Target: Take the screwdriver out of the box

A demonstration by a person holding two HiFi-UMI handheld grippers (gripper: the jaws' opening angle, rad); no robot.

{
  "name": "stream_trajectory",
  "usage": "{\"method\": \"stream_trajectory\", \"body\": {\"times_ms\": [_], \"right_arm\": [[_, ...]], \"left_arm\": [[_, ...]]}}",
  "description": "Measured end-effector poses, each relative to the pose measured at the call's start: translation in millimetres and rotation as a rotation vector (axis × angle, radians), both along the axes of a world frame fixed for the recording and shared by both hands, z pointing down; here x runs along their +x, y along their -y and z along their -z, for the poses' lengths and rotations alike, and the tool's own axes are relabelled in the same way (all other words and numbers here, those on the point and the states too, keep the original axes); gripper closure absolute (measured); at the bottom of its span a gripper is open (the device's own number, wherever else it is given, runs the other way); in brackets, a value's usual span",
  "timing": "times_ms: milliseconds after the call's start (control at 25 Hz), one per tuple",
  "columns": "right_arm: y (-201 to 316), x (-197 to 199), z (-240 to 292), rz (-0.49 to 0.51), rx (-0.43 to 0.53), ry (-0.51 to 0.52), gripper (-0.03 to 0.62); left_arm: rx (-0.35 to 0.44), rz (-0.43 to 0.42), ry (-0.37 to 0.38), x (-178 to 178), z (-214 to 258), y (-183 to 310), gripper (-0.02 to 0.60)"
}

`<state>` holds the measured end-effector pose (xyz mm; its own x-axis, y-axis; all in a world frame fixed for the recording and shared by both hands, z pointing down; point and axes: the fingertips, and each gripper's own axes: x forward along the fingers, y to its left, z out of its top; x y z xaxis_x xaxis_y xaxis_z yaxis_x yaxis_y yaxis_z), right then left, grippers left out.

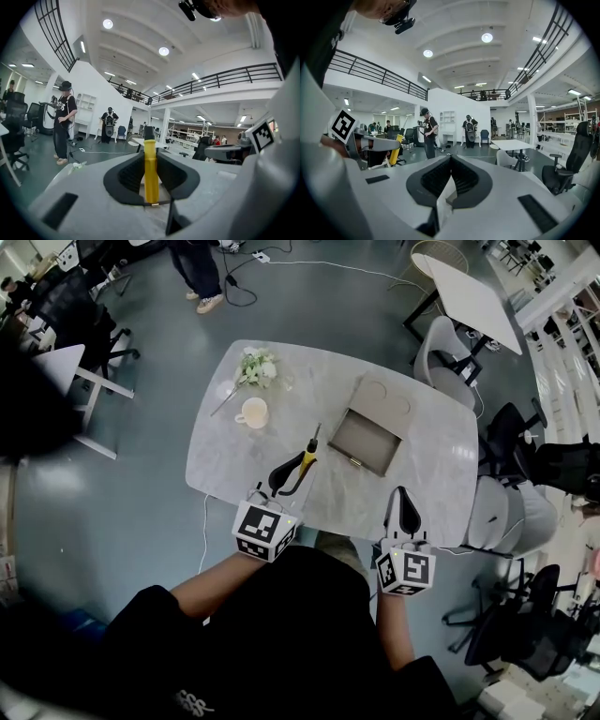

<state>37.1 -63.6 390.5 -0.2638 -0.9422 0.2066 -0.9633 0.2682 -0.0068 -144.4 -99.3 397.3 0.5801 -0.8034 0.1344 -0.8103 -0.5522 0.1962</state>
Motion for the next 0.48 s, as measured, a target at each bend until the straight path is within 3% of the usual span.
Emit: {"method": "stream_trajectory", "body": {"times_ms": [480], "right_arm": [[13.3, 10.2, -3.1, 0.015, -0.004, 0.003, 0.583]], "left_arm": [[-0.031, -0.029, 0.012, 26.2, -17.3, 13.9, 0.491]]}}
